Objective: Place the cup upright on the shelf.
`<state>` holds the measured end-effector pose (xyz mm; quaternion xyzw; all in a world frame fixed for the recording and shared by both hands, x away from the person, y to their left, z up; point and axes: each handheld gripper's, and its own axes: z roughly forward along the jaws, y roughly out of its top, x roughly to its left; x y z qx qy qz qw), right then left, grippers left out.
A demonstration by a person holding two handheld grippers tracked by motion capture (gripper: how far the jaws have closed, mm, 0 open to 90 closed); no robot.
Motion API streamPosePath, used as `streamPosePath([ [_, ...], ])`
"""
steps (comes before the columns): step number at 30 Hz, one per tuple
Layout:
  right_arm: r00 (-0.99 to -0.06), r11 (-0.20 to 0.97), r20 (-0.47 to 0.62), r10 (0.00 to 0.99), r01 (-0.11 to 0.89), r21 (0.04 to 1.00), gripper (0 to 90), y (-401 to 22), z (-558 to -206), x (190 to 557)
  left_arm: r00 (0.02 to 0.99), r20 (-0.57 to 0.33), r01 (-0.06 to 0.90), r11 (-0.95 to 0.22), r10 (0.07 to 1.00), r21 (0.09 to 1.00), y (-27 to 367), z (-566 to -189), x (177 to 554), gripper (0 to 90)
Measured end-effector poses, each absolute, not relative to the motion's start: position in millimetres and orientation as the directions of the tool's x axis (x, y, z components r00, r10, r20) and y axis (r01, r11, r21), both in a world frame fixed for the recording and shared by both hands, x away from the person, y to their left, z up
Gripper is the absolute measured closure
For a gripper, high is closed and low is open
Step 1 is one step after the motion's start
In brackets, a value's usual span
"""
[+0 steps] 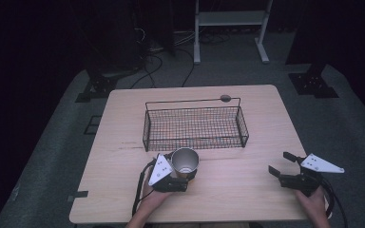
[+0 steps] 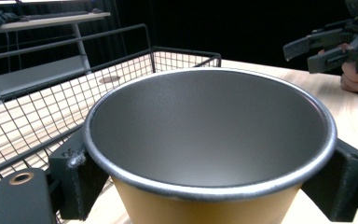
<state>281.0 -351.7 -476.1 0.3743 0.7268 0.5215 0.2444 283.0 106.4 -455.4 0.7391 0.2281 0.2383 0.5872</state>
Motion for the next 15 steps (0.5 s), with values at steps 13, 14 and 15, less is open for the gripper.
streamPosePath([
  [13,-0.599,0.170,0.041,0.799,0.290,0.942,13.4,-352.2,-476.1,281.3,0.809,0.104,0.040,-0.230,0.578,0.972,100.3,-448.7,285.1,12.7],
  [14,-0.601,0.175,0.035,0.799,0.288,0.941,13.4,-351.8,-476.1,281.1,0.808,0.102,0.039,-0.226,0.580,0.973,99.7,-447.8,285.6,12.7],
  [15,-0.601,0.175,0.035,0.799,0.288,0.941,13.4,-351.8,-476.1,281.1,0.808,0.100,0.037,-0.219,0.581,0.975,99.5,-446.7,286.3,12.7],
])
